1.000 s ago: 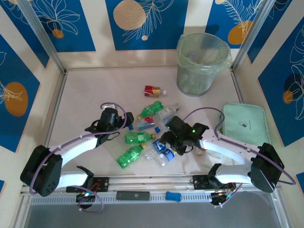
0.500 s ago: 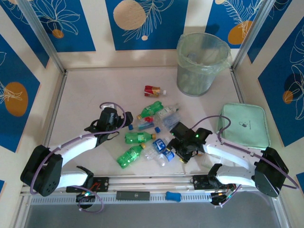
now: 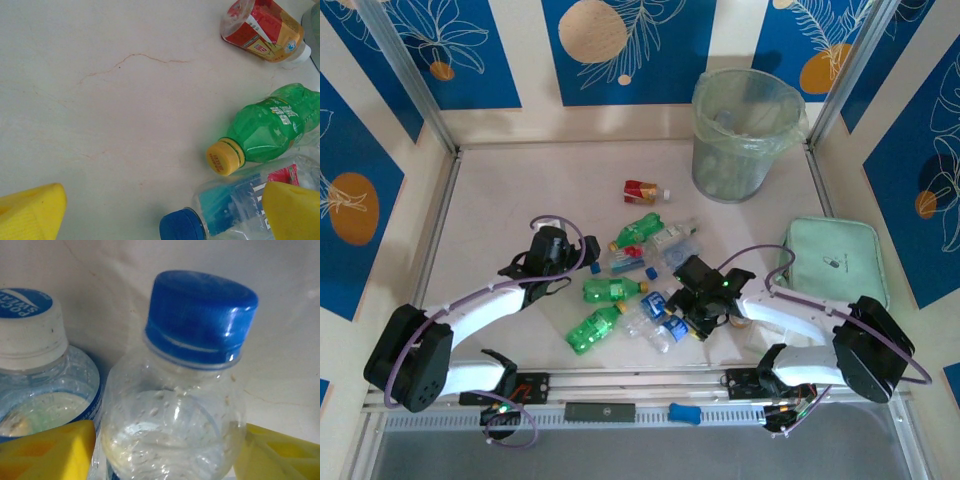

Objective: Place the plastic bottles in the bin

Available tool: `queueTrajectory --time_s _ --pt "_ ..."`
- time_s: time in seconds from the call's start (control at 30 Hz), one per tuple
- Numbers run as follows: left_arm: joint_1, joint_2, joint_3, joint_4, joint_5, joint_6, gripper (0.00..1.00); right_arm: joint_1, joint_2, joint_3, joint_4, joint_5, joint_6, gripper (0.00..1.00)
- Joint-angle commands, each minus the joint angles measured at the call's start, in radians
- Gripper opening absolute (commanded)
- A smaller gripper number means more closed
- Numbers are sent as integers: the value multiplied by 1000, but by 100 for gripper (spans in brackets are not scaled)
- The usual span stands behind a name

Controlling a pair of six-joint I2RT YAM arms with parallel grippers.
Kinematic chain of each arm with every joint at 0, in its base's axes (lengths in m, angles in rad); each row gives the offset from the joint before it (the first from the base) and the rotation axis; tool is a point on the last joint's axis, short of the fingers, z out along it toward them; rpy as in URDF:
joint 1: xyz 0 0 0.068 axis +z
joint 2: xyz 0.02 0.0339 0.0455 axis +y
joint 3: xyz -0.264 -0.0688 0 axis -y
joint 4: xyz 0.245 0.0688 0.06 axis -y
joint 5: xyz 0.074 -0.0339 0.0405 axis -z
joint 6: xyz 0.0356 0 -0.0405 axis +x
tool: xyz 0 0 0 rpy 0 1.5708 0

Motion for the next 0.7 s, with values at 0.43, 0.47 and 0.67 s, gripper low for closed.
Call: queueTrajectory --time_s 0.43,0.47,0.67 --pt "14 -44 -8 -15 -25 7 100 -29 98 9 43 -19 -59 72" --pt "14 -46 -10 -14 -27 9 100 -29 98 9 42 -18 -61 72" --pt "16 -44 -10 -10 -25 7 100 -27 94 12 38 -7 -71 57"
